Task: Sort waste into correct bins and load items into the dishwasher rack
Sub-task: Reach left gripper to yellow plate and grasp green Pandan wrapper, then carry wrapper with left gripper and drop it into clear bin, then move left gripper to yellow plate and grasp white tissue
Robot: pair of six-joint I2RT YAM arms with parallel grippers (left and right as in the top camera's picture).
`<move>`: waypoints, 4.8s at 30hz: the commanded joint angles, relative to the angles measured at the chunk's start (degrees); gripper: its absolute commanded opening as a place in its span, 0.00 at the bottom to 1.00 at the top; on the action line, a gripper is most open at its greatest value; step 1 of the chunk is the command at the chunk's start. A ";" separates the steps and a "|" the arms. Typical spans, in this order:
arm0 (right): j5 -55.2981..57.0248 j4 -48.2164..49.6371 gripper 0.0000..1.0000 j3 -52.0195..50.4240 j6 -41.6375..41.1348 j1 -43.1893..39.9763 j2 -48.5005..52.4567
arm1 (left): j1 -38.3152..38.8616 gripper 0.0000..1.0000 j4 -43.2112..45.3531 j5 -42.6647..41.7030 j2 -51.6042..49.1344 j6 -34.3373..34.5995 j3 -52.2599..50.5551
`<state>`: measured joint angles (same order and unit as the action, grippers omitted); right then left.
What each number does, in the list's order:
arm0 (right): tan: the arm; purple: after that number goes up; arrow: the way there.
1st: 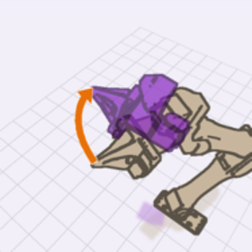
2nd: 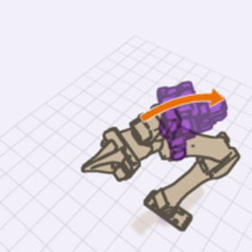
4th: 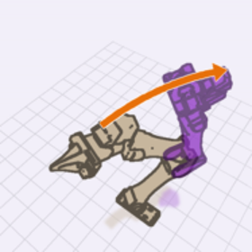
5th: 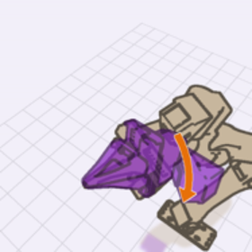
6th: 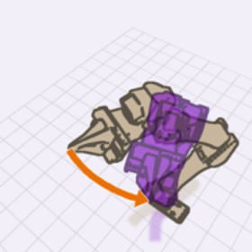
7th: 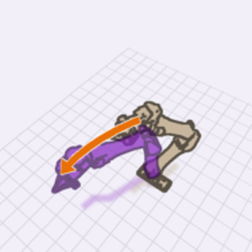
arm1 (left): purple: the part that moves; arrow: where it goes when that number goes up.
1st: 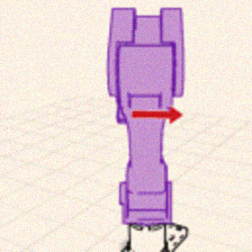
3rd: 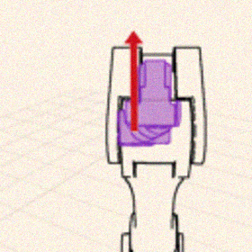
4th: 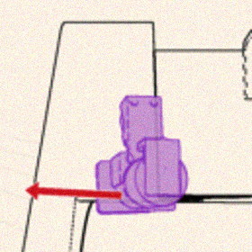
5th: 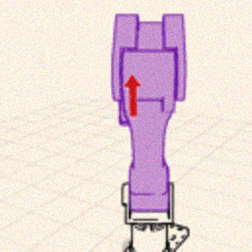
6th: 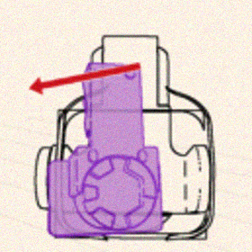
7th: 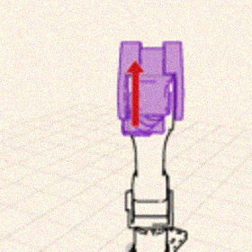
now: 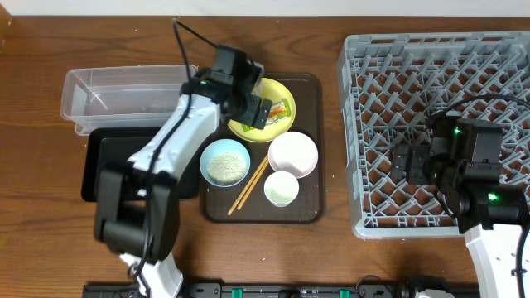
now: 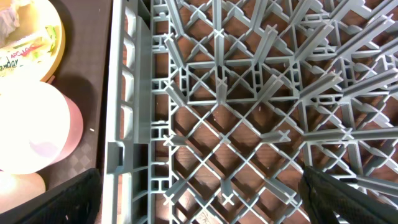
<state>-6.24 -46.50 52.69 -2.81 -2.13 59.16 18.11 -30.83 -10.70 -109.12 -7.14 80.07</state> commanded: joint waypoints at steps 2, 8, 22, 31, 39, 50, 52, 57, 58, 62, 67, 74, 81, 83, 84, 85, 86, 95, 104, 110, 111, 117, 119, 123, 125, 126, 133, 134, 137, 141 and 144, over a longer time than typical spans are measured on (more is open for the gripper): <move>-0.46 -0.04 0.99 1.25 -0.57 -0.85 0.00 | 0.09 1.00 0.17 0.92 -3.72 -1.01 0.81; -0.46 -0.04 0.99 1.25 -0.57 -0.85 0.00 | 0.22 0.84 0.28 0.87 -7.10 -0.72 0.76; -0.48 -0.04 0.99 1.25 -0.57 -0.85 0.00 | 1.42 0.69 1.05 0.96 -7.72 0.28 0.02; -0.48 -0.44 0.99 1.25 -0.57 -0.85 0.00 | 1.53 0.72 3.56 2.12 -7.93 0.33 -0.02; -0.46 -0.68 0.99 1.25 -0.57 -0.85 0.00 | 1.53 0.77 6.34 5.44 -8.13 0.31 -0.02; -0.46 -0.70 0.99 1.25 -0.57 -0.85 0.00 | 1.75 0.76 6.95 5.16 -10.80 2.99 -0.04; -0.46 -0.68 0.99 1.25 -0.57 -0.85 0.00 | 1.77 0.68 6.47 4.68 -10.82 3.19 -0.02; -0.46 -0.68 0.99 1.25 -0.57 -0.85 0.00 | 1.86 0.44 4.92 4.09 -10.75 3.15 -0.02; -0.46 -0.66 0.99 1.25 -0.55 -0.85 0.00 | 1.86 0.38 4.44 4.09 -10.71 3.15 -0.02; -0.46 -0.66 0.99 1.25 -0.55 -0.85 0.00 | 1.79 0.20 2.10 4.11 -10.12 3.15 0.00; -0.46 -0.68 0.99 1.25 -0.55 -0.85 0.00 | 1.57 0.06 -1.05 4.13 -7.34 3.13 0.04; -0.44 -0.68 0.99 1.25 -0.55 -0.85 0.00 | 1.07 0.07 -2.45 4.15 0.68 3.10 0.09; -0.44 -0.68 0.99 1.25 -0.55 -0.85 0.00 | -3.39 0.06 -2.10 9.68 8.28 3.17 0.09; -0.44 -0.68 0.99 1.25 -0.55 -0.85 0.00 | -5.77 0.06 -2.05 10.56 9.22 3.17 0.09; -0.44 -0.66 0.99 1.25 -0.55 -0.85 0.00 | -7.32 0.06 -1.92 10.51 9.46 3.43 0.09; -0.44 -0.66 0.99 1.25 -0.55 -0.85 0.00 | -8.74 0.06 -1.86 10.51 9.55 4.02 0.09; -0.44 -0.66 0.99 1.25 -0.52 -0.85 0.00 | -10.40 0.06 -1.70 10.51 9.53 4.85 0.09; -0.44 -0.66 0.99 1.25 -0.55 -0.85 0.00 | -21.59 0.06 -1.64 10.32 8.00 18.47 -0.02; -0.46 -0.70 0.99 1.25 -0.55 -0.85 0.00 | -24.63 0.17 -0.13 10.32 5.88 41.88 -0.02; -0.44 -0.68 0.99 1.25 -0.55 -0.85 0.00 | -24.63 0.47 1.31 9.51 5.95 46.01 0.00; -0.44 -0.68 0.99 1.25 -0.55 -0.85 0.00 | -24.63 0.54 1.31 9.42 5.99 46.03 0.00; -0.46 -0.68 0.99 1.25 -0.55 -0.85 0.00 | -24.52 0.54 1.38 4.74 6.05 46.01 0.00; -0.44 -0.68 0.99 1.25 -0.55 -0.85 0.00 | -24.11 0.54 1.90 2.16 6.05 45.33 0.00; -0.44 -0.63 0.99 1.25 -0.55 -0.85 0.00 | -21.59 0.58 4.07 -2.27 6.05 38.51 0.00; -0.44 -0.68 0.99 1.25 -0.55 -0.85 0.00 | -19.34 0.60 4.35 -2.58 6.05 31.67 0.00; -0.46 -0.68 0.99 1.25 -0.55 -0.85 0.00 | -17.92 0.60 4.33 -2.56 6.05 27.39 0.00; -0.46 -0.66 0.99 1.25 -0.55 -0.85 0.00 | -9.53 0.65 4.85 -1.25 5.79 7.04 -0.02; -0.46 -0.68 0.99 1.22 -0.55 -0.85 0.00 | -8.50 0.68 5.31 -1.22 5.46 5.62 -0.02; -0.46 -0.66 0.99 1.22 -0.55 -0.85 0.00 | -6.67 0.69 7.15 0.02 4.15 4.70 -0.02; -0.46 -0.66 0.99 1.25 -0.55 -0.85 0.00 | -5.01 0.70 11.67 0.00 0.94 4.55 -0.02; -0.46 -0.74 0.99 1.25 -0.57 -0.85 0.00 | -3.87 0.74 15.54 0.00 -1.86 4.55 -0.02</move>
<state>-6.24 -47.11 52.71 -2.81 -2.13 59.16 13.34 -16.93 -11.57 -108.38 -0.51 80.23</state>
